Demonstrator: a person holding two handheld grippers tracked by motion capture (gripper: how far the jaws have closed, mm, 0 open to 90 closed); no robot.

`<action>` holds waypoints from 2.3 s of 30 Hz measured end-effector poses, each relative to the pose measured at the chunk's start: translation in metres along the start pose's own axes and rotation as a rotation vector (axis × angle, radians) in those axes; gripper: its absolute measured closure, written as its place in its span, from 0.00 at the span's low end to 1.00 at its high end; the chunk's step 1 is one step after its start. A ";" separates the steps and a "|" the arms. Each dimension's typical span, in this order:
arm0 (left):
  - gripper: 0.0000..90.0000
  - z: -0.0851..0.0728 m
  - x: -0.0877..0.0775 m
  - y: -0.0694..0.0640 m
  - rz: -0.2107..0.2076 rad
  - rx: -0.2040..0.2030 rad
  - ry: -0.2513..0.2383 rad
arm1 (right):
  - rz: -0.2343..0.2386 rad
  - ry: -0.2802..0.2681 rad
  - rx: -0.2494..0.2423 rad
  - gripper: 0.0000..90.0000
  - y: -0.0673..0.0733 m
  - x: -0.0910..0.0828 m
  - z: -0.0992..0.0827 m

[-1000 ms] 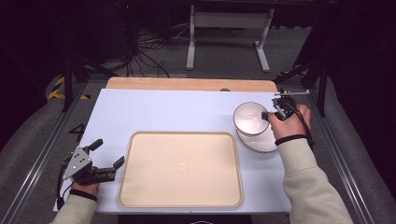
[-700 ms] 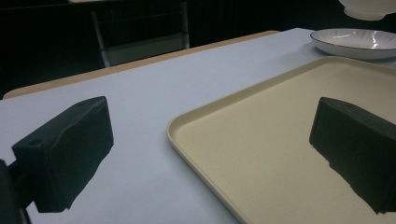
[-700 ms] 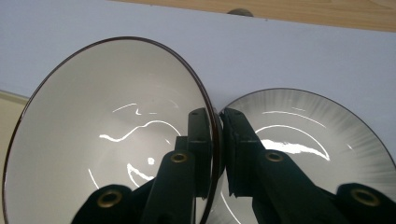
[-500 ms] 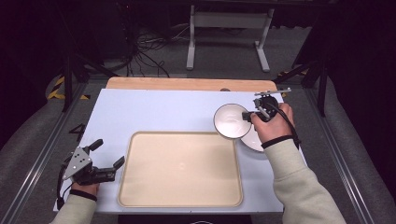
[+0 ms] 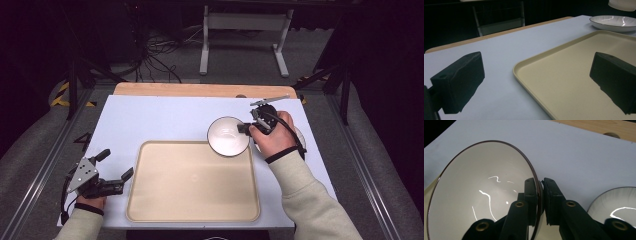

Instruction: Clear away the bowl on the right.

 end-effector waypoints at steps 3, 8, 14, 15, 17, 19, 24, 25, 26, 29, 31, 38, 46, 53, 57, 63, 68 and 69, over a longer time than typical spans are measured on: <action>0.00 0.000 0.000 0.000 0.001 -0.001 0.000 | 0.037 0.001 -0.016 0.91 0.009 0.003 0.001; 0.00 0.000 0.000 0.000 0.001 -0.001 -0.001 | 0.094 0.006 -0.047 0.91 0.023 0.008 0.002; 0.00 0.000 0.000 0.000 0.000 -0.001 0.000 | 0.149 0.014 -0.077 0.91 0.037 0.013 0.002; 0.00 0.000 0.000 0.000 0.000 -0.001 -0.001 | 0.163 0.014 -0.085 0.91 0.040 0.014 0.002; 0.00 0.000 0.000 0.000 0.000 -0.001 -0.001 | 0.188 0.015 -0.106 0.91 0.045 0.015 0.002; 0.00 0.000 0.000 0.000 0.000 -0.001 -0.001 | 0.214 0.018 -0.110 0.90 0.050 0.017 0.002; 0.00 0.000 0.000 0.000 -0.001 -0.001 0.000 | 0.251 0.018 -0.117 0.91 0.059 0.020 0.002; 0.00 0.000 0.000 0.000 -0.002 0.001 0.000 | 0.262 0.020 -0.125 0.90 0.062 0.022 0.001; 0.00 0.000 0.000 0.000 0.000 -0.001 -0.002 | 0.262 0.020 -0.125 0.90 0.062 0.022 0.001; 0.00 0.000 0.000 0.000 0.000 -0.001 -0.003 | 0.279 0.023 -0.135 0.90 0.066 0.024 0.001; 0.00 0.000 0.000 0.000 -0.001 -0.001 0.000 | 0.295 0.030 -0.136 0.90 0.069 0.026 0.000; 0.00 0.000 0.000 0.000 0.000 -0.002 -0.003 | 0.293 0.066 -0.137 0.90 0.073 0.040 -0.007; 0.00 0.001 -0.001 0.000 -0.004 -0.002 -0.005 | 0.281 0.116 -0.129 0.90 0.074 0.056 -0.020; 0.00 0.001 -0.001 0.000 -0.003 -0.006 -0.006 | 0.286 0.150 -0.113 0.90 0.075 0.070 -0.031; 0.00 0.001 -0.001 0.000 -0.004 -0.008 -0.006 | 0.284 0.164 -0.110 0.90 0.075 0.077 -0.037; 0.00 0.001 -0.001 0.000 -0.005 -0.009 -0.006 | 0.284 0.184 -0.104 0.89 0.075 0.083 -0.044; 0.00 0.001 -0.001 0.000 -0.006 -0.013 -0.010 | 0.286 0.204 -0.096 0.89 0.074 0.090 -0.052; 0.00 0.001 -0.001 0.000 -0.007 -0.014 -0.011 | 0.286 0.204 -0.096 0.89 0.074 0.090 -0.052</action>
Point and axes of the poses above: each handheld gripper's, and its own axes: x roughly forward along the jaws, z roughly out of its top, y roughly to its left, the point moved 6 cm from there along x, roughly forward along the jaws, and after that the axes turned 13 degrees about -y, right-handed, at the moved point
